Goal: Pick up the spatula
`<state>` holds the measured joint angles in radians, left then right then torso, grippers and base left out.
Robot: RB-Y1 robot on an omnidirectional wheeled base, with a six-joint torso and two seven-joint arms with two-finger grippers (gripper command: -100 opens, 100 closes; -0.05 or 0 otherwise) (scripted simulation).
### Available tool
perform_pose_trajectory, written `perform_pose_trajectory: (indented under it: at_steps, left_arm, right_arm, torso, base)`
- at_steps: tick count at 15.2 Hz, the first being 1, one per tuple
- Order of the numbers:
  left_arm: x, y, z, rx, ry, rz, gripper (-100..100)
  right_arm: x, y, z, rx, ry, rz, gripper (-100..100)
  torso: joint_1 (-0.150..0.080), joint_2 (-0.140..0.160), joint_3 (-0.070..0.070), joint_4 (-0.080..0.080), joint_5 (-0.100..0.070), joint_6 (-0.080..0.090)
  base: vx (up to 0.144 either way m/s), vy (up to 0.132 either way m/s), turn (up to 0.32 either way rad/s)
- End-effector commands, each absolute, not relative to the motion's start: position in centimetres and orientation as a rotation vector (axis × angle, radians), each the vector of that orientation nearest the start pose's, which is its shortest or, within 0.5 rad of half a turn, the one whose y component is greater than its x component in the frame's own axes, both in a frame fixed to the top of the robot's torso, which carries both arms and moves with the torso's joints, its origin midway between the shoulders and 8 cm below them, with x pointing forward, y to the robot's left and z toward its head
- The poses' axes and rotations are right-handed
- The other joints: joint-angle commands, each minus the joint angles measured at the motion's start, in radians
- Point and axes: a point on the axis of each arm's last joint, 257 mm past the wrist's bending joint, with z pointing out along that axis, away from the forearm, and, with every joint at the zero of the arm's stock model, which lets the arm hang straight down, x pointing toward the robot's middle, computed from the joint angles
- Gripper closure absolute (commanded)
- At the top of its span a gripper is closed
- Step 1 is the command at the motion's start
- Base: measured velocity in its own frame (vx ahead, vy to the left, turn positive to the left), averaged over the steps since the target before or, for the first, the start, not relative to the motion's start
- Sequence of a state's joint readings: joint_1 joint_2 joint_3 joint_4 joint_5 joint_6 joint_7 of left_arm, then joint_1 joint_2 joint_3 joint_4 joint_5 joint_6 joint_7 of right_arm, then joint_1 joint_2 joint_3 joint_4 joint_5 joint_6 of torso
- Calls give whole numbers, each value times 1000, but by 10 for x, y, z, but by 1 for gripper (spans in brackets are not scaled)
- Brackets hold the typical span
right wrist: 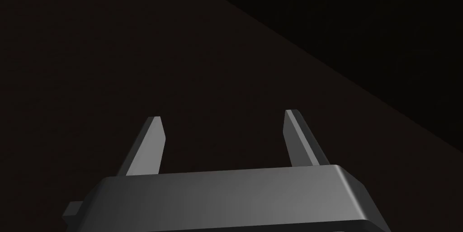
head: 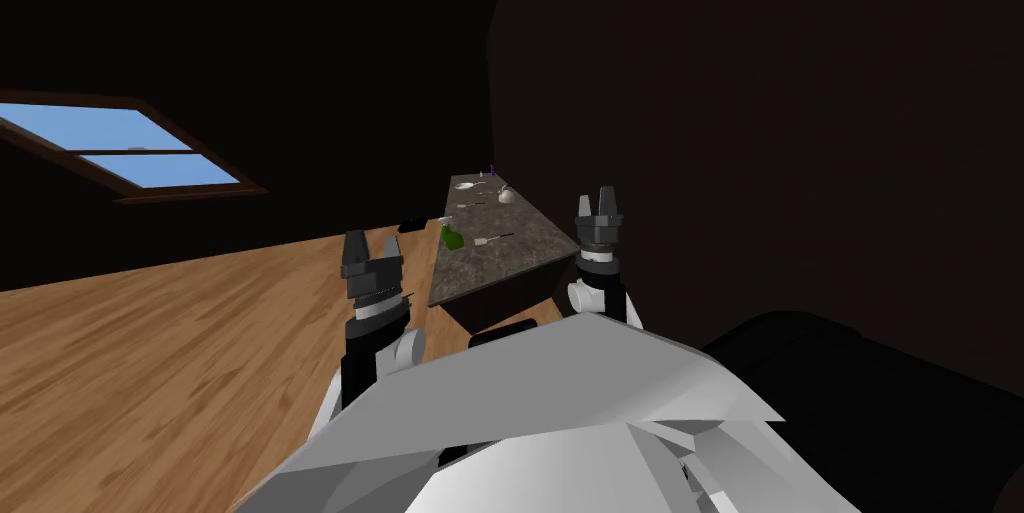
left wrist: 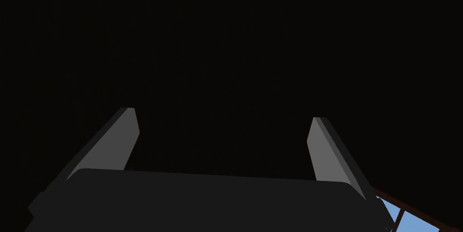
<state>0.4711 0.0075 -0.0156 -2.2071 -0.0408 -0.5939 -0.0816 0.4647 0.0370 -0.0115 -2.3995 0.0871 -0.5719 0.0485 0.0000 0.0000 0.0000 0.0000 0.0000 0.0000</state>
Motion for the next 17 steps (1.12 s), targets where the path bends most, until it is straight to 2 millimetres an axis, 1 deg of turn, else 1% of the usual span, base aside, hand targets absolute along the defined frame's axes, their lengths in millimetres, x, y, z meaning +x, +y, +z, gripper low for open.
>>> perform_pose_trajectory:
  at_steps: [1,2,4,5,6,7,8,9,10,11,12,14,15,17]
  left_arm:
    - [355,267,8,-571,687,-1244,-100]
    - [355,267,8,-571,687,-1244,-100]
    - [368,272,-7,-602,751,-1248,-100]
    - [369,272,-8,-607,755,-1246,-100]
    - [376,277,-17,-628,789,-1248,-100]
    - [377,277,-19,-636,796,-1245,-100]
    - [384,282,-28,-660,829,-1246,-100]
    - [386,283,-31,-671,839,-1241,-100]
    - [393,289,-41,-697,870,-1242,-100]
    - [396,290,-45,-713,884,-1235,-100]
    - [402,297,-55,-739,913,-1236,-100]
    - [405,298,-61,-760,931,-1226,-100]
    - [412,307,-72,-794,962,-1222,-100]
    - [414,308,-78,-813,978,-1212,-100]
  right_arm:
    - [304,-263,97,435,485,1240,0]
    - [304,-263,97,435,485,1240,0]
    - [304,-263,97,435,485,1240,0]
    - [304,-263,97,435,485,1240,0]
    - [304,-263,97,435,485,1240,0]
    - [304,-263,97,435,485,1240,0]
    - [304,-263,97,435,485,1240,0]
    - [304,-263,97,435,485,1240,0]
    - [304,-263,97,435,485,1240,0]
    - [304,-263,97,435,485,1240,0]
    - [304,-263,97,435,485,1240,0]
    - [304,-263,97,435,485,1240,0]
    - [304,-263,97,435,485,1240,0]
    - [304,-263,97,435,485,1240,0]
  torso:
    - [0,0,0,0,0,0]
    - [0,1,0,0,0,0]
    - [1,2,1,0,0,0]
    - [1,3,1,0,0,1]
    - [1,3,2,1,0,0]
    - [1,4,2,1,0,0]
    - [1,4,2,1,0,0]
    - [1,4,2,1,0,1]
    - [1,4,2,1,0,0]
    - [1,3,2,1,0,1]
    - [1,3,2,1,0,0]
    - [1,3,2,1,0,0]
    - [1,3,2,1,0,0]
    - [1,2,1,1,0,0]
  base:
    - [-18,1,-109]
    - [-33,6,-153]
    - [-39,8,-173]
    - [-47,11,-138]
    - [-58,1,-142]
    - [-57,2,-118]
    - [-54,8,-148]
    - [-45,10,-131]
    - [-45,2,-183]
    - [-45,2,-178]
    - [-47,3,-209]
    - [-40,9,-107]
    - [-32,6,-161]
    - [-29,6,-123]
